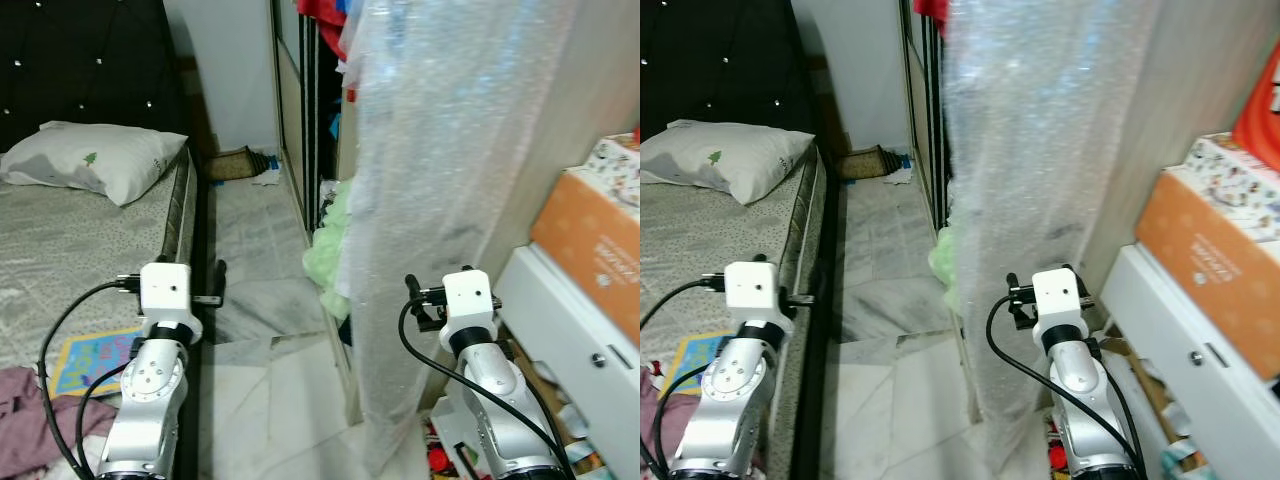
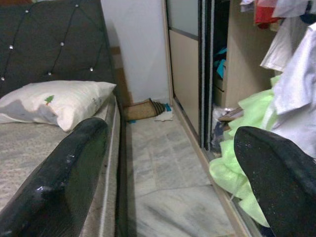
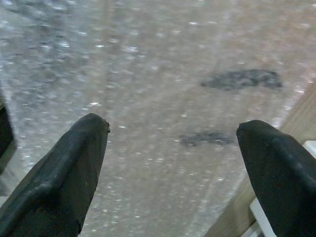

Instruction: Clean up the room

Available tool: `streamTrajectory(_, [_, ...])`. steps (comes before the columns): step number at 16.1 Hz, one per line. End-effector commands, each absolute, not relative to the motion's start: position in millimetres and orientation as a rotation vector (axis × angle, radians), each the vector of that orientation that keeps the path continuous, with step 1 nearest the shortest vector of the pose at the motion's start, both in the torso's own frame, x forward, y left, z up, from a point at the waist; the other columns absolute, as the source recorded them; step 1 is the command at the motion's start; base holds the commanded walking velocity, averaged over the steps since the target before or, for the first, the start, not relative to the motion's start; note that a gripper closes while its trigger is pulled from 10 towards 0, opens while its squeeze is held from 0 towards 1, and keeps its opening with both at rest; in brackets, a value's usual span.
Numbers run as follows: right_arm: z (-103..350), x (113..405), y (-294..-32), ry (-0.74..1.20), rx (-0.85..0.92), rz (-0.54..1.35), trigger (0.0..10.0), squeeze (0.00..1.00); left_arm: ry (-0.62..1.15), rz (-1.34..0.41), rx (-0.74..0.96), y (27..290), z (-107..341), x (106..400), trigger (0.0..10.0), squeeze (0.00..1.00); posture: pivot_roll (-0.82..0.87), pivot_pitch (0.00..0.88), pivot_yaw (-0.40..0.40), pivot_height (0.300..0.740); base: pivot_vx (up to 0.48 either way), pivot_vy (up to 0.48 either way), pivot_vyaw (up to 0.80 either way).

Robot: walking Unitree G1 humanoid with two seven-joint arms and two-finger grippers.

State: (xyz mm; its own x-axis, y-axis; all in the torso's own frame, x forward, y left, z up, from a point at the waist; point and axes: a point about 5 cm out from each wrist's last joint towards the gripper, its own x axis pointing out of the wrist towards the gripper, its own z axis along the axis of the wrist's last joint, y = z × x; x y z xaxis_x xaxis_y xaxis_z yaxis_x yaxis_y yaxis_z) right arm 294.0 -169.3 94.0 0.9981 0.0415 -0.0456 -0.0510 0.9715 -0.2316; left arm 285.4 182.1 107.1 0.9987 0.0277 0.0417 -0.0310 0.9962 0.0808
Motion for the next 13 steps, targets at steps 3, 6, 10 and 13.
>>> streamTrajectory(3, [94.9, 293.8, -175.2, 0.033, -0.226, 0.030, 10.0, 0.00, -0.049, -0.001, 0.079, 176.1, 108.1, 286.3, 10.0, 0.00, -0.10, 0.021, 0.017, 0.740, 0.000, 0.000, 0.00])
streamTrajectory(6, [97.1, 293.1, -174.8, 0.015, -0.267, 0.039, 10.0, 0.00, -0.052, 0.012, 0.083, 176.9, 108.5, 286.3, 10.0, 0.00, -0.10, 0.021, 0.017, 0.740, 0.000, 0.000, 0.27])
streamTrajectory(10, [97.1, 293.6, -171.7, 0.016, -0.232, 0.073, 10.0, 0.00, -0.055, 0.021, 0.081, 177.4, 109.5, 287.1, 10.0, 0.00, -0.10, 0.026, 0.017, 0.740, 0.000, 0.000, 0.80])
streamTrajectory(13, [97.9, 294.6, -172.2, 0.015, -0.228, 0.073, 10.0, 0.00, -0.059, 0.017, 0.078, 176.9, 110.4, 288.4, 10.0, 0.00, -0.11, 0.030, 0.016, 0.740, 0.000, 0.000, 0.80])
